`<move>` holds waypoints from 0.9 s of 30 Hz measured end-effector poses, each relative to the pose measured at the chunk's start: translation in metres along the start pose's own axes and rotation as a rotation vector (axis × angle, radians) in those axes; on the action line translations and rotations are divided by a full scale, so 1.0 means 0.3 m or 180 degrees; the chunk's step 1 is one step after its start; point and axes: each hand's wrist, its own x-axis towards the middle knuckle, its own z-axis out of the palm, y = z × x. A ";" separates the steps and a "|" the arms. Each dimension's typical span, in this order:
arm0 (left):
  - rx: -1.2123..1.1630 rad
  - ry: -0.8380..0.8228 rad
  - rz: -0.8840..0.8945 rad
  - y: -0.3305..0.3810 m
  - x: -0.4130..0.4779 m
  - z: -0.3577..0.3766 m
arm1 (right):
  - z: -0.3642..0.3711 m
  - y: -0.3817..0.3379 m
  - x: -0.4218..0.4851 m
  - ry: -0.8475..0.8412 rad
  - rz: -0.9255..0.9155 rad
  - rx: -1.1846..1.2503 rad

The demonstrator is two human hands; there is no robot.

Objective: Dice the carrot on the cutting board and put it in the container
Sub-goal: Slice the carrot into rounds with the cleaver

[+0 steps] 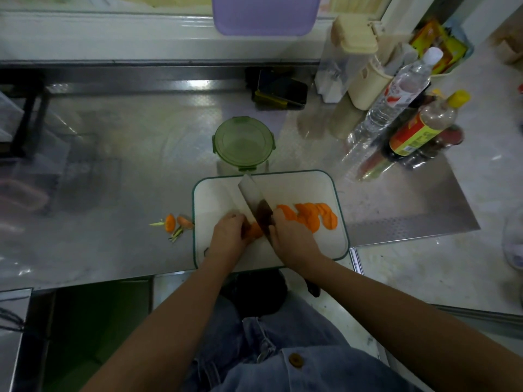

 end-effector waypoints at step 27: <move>0.0353 0.0115 -0.0138 0.009 -0.019 0.003 | 0.009 -0.002 -0.005 0.0057 0.0068 0.0187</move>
